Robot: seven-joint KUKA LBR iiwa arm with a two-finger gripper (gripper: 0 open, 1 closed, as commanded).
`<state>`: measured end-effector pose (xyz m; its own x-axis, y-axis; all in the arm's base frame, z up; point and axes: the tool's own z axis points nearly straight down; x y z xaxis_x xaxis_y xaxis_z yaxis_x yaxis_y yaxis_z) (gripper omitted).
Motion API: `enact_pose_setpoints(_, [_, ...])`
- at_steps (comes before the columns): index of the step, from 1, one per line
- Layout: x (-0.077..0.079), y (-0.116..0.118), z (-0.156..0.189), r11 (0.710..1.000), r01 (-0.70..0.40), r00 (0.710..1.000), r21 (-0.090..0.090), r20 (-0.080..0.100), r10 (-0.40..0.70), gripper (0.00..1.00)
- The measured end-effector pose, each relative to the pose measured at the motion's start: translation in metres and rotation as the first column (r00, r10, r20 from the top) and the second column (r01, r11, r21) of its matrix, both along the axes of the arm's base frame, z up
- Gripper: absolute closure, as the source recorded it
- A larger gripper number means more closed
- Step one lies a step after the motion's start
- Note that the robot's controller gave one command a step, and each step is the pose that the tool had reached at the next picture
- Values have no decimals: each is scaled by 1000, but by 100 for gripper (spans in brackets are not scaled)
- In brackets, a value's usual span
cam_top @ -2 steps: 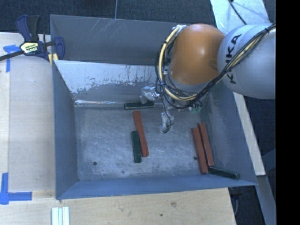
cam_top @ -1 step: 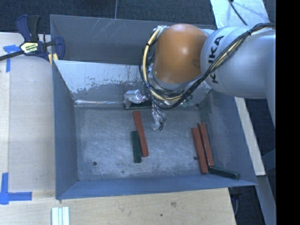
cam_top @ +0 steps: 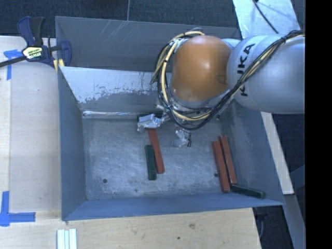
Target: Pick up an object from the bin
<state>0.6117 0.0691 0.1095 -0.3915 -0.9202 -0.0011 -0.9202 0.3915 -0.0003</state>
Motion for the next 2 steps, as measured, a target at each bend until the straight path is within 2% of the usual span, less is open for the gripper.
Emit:
enact_pose_setpoints(1, [11,25,-41,940,-341,940,2,1,341,0])
enact_pose_setpoints(2, [12,25,-39,941,-338,941,2,2,338,100])
